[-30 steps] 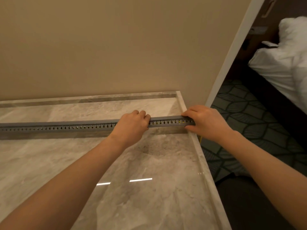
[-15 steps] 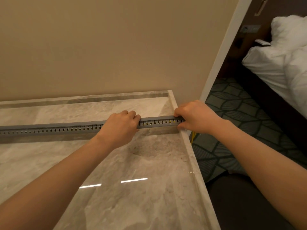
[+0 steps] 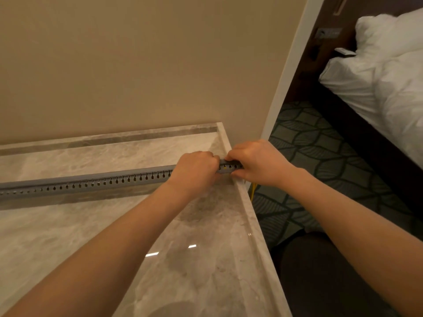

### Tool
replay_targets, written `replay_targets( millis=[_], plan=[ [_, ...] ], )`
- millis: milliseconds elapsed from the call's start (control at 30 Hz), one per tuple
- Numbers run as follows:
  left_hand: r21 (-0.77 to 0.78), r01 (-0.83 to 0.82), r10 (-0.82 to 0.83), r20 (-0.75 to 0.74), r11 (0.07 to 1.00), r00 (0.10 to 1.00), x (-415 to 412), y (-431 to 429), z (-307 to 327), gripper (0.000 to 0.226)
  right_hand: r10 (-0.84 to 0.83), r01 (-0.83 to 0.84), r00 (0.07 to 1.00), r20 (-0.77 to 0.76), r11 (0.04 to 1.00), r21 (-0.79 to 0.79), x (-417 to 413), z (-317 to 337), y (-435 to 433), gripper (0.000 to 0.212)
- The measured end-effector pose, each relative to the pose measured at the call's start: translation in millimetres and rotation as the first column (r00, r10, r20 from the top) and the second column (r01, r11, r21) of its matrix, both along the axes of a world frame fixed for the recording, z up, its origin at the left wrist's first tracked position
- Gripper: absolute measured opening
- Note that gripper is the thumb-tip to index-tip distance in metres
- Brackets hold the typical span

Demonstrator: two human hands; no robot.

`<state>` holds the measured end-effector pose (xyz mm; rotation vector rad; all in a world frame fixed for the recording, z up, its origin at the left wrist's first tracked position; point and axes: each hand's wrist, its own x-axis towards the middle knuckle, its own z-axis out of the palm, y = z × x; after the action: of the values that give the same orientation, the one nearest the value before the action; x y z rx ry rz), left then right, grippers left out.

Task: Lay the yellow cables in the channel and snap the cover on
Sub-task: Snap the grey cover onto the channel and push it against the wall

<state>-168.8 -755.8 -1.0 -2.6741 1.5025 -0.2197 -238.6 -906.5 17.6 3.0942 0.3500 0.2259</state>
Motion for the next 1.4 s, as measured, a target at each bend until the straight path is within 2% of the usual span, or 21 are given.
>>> replay_targets(
  millis=[100, 167, 200, 300, 400, 533, 667, 800, 1200, 1400],
  plan=[
    [0.019, 0.009, -0.009, 0.003, 1.0, 1.0, 5, 0, 0, 0.026, 0.009, -0.007, 0.999, -0.039, 0.998, 0.061, 0, 3, -4, 0.026],
    [0.018, 0.015, -0.015, -0.002, 1.0, 1.0, 5, -1, -1, 0.027, 0.006, 0.008, 0.993, -0.122, 0.994, 0.112, 1, 9, -7, 0.028],
    [0.015, 0.017, -0.017, 0.0, 1.0, 1.0, 5, -1, -1, 0.028, -0.007, 0.022, 0.985, -0.17, 0.996, 0.088, 3, 11, -10, 0.029],
    [0.0, 0.023, -0.023, 0.004, 1.0, 1.0, 4, -1, -1, 0.029, -0.104, 0.06, 0.959, -0.262, 0.984, -0.17, 5, 14, -15, 0.032],
    [0.001, 0.025, -0.025, 0.005, 1.0, 1.0, 4, 0, 0, 0.03, -0.124, 0.015, 0.967, -0.225, 0.901, -0.433, 6, 13, -12, 0.032],
    [0.003, 0.025, -0.025, 0.021, 1.0, 0.999, 2, 1, 1, 0.028, -0.129, -0.03, 0.97, -0.207, 0.779, -0.627, 14, 19, 6, 0.027],
    [0.004, 0.033, -0.033, 0.032, 0.999, 0.999, -3, 1, 0, 0.025, -0.091, -0.114, 0.968, -0.233, 0.668, -0.735, 19, 19, 20, 0.036],
    [0.034, 0.062, -0.064, 0.07, 0.998, 0.996, -6, 2, 0, 0.021, -0.062, -0.186, 0.956, -0.288, 0.632, -0.752, 23, 20, 24, 0.032],
    [0.123, 0.137, -0.151, 0.113, 0.983, 0.982, -14, 3, 8, 0.017, 0.065, -0.326, 0.914, -0.401, 0.707, -0.627, 28, 20, 11, 0.029],
    [0.12, 0.151, -0.165, 0.117, 0.981, 0.979, -18, 5, 9, 0.017, 0.13, -0.397, 0.893, -0.43, 0.676, -0.621, 24, 23, 8, 0.026]
  ],
)
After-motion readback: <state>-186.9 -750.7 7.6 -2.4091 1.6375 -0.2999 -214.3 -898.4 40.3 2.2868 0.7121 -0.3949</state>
